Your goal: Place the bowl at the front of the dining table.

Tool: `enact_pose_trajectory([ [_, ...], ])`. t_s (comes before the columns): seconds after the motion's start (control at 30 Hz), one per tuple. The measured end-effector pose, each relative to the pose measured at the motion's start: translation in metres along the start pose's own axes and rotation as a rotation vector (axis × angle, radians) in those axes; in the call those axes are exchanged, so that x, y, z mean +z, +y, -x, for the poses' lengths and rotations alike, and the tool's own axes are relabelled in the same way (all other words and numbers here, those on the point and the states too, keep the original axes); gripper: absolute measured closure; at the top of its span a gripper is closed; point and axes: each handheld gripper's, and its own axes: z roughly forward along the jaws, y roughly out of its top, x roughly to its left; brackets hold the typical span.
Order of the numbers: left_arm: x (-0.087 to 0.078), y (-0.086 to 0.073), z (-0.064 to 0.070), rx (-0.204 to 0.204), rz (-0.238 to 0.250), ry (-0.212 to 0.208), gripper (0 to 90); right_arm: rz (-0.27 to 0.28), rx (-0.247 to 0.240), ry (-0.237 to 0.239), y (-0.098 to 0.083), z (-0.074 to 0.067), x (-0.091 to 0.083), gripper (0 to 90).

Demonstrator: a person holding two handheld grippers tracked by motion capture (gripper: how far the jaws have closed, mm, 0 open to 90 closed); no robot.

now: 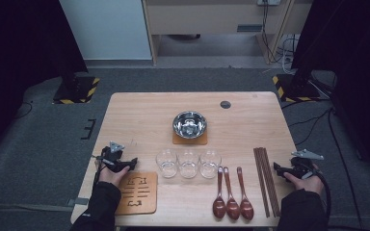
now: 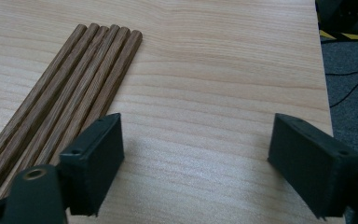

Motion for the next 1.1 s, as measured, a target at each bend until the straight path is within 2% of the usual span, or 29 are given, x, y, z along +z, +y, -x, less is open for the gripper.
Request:
enact_pose_trajectory([
  [0.17, 0.001, -0.002, 0.000, -0.004, 0.017, 0.006, 18.0, 0.004, 0.018, 0.003, 0.002, -0.001, -0.003, 22.3],
  [0.37, 0.003, -0.005, 0.003, -0.009, 0.039, 0.009, 12.0, 0.038, 0.006, 0.010, 0.008, -0.005, -0.010, 22.9],
  [0.5, 0.003, -0.005, 0.004, -0.015, 0.037, 0.015, 11.3, 0.076, -0.013, 0.019, 0.015, -0.011, -0.017, 23.0],
  [0.8, 0.005, -0.004, 0.004, -0.029, 0.007, 0.028, 0.1, 0.141, -0.029, 0.041, 0.026, -0.020, -0.034, 25.2],
  [0.97, 0.005, -0.005, 0.005, -0.035, 0.007, 0.037, 0.0, 0.175, -0.049, 0.039, 0.031, -0.028, -0.042, 26.1],
  [1.1, 0.005, -0.005, 0.006, -0.040, 0.007, 0.040, 0.0, 0.185, -0.056, 0.063, 0.035, -0.038, -0.047, 26.6],
])
